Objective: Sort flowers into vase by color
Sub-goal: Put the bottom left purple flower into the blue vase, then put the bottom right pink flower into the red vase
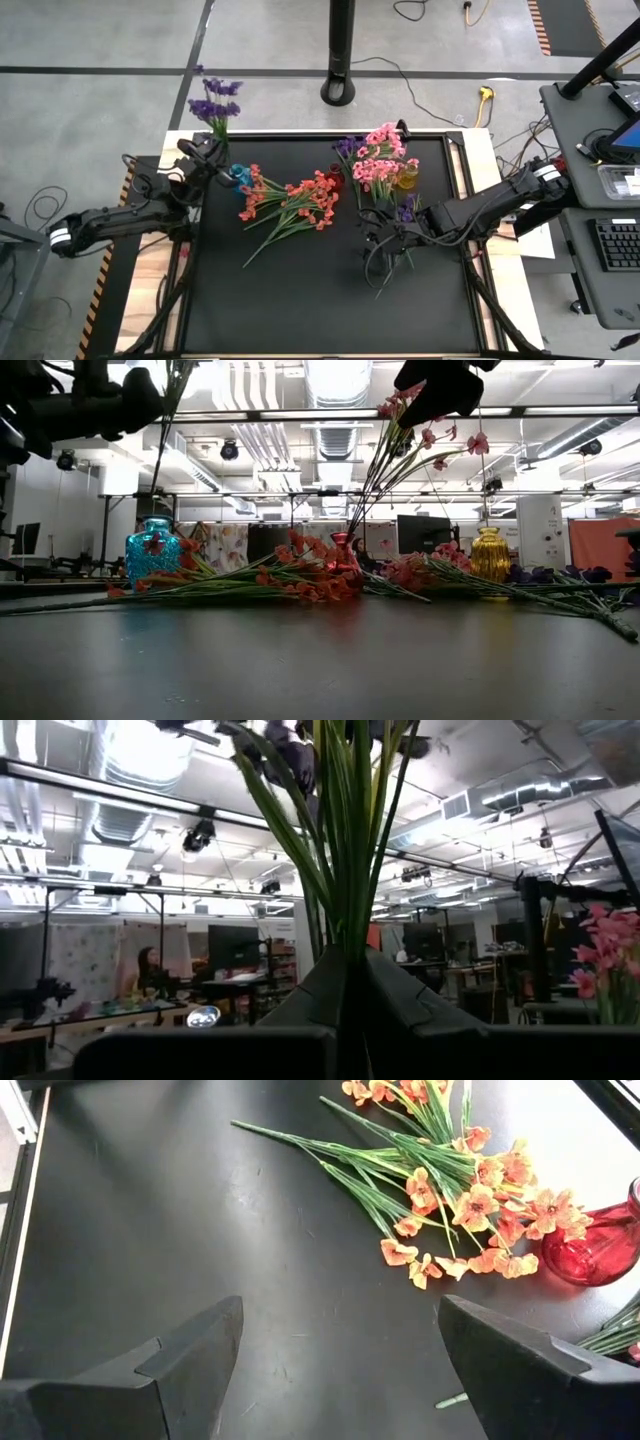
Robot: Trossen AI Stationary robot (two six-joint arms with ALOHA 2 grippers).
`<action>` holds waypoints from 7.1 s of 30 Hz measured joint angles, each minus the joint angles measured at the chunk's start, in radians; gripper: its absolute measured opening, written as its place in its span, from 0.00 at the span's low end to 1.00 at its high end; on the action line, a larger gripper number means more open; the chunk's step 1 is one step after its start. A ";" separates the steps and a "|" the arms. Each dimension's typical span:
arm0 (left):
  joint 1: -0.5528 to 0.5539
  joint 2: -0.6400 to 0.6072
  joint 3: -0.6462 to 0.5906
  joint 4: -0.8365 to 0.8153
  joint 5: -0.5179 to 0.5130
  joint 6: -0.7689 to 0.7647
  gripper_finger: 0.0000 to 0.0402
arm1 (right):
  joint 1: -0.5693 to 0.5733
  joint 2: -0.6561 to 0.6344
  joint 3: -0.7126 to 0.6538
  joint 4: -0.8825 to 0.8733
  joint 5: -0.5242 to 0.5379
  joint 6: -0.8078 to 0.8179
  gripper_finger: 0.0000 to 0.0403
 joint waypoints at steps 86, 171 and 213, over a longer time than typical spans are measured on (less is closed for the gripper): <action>-0.045 0.056 -0.062 -0.140 -0.114 -0.288 0.71 | 0.001 0.000 0.000 0.011 -0.011 0.011 0.81; -1.059 0.319 0.465 -1.458 -0.364 -1.140 0.64 | -0.233 0.178 -0.167 -0.336 0.035 0.677 0.81; -1.060 0.576 0.468 -1.308 -0.559 -1.235 0.64 | -0.326 0.249 -0.128 -0.326 0.033 0.596 0.04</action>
